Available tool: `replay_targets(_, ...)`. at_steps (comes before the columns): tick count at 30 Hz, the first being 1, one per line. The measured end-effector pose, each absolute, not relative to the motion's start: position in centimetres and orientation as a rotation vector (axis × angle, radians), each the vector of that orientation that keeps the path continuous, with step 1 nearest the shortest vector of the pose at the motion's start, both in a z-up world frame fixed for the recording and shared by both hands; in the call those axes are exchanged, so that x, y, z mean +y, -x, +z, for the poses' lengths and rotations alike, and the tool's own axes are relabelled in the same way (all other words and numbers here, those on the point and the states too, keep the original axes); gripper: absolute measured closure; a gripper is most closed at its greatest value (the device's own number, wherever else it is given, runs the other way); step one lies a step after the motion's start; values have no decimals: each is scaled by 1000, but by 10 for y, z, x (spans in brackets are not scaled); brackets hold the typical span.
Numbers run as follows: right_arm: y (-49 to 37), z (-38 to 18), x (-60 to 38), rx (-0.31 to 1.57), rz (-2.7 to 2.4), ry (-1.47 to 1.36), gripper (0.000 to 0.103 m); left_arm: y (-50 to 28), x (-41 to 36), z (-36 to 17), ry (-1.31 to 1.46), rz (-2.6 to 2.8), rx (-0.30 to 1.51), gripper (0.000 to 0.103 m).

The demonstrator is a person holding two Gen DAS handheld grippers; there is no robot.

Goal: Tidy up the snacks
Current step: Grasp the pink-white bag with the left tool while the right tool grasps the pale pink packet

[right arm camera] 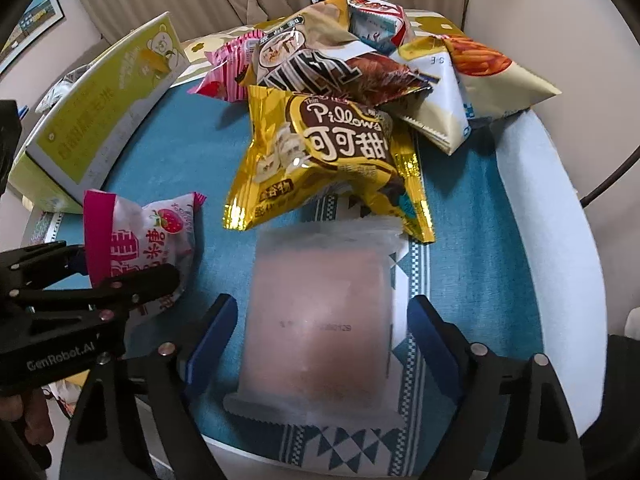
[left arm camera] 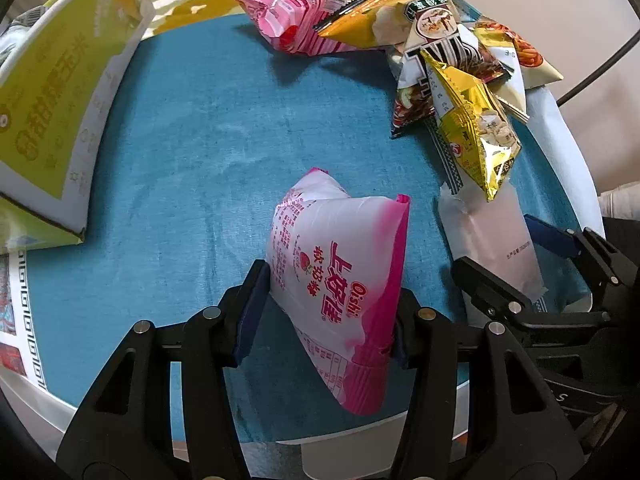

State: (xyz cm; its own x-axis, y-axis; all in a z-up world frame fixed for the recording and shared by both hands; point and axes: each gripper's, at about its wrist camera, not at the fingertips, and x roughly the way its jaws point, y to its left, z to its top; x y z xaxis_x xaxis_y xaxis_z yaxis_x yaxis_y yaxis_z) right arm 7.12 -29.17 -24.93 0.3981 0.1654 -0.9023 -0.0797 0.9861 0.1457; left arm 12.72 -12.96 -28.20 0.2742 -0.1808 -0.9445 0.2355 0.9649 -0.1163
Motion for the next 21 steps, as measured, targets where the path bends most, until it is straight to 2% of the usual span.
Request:
replay_targets(8,-72,-256,-280,1150,119,-25,42,-117,-128,-278,-56,-271,1259,56)
replay_targets(21,-69,-225,-281,1109,95,-29,45,-121,-131,-252,-55,-306,1247,70)
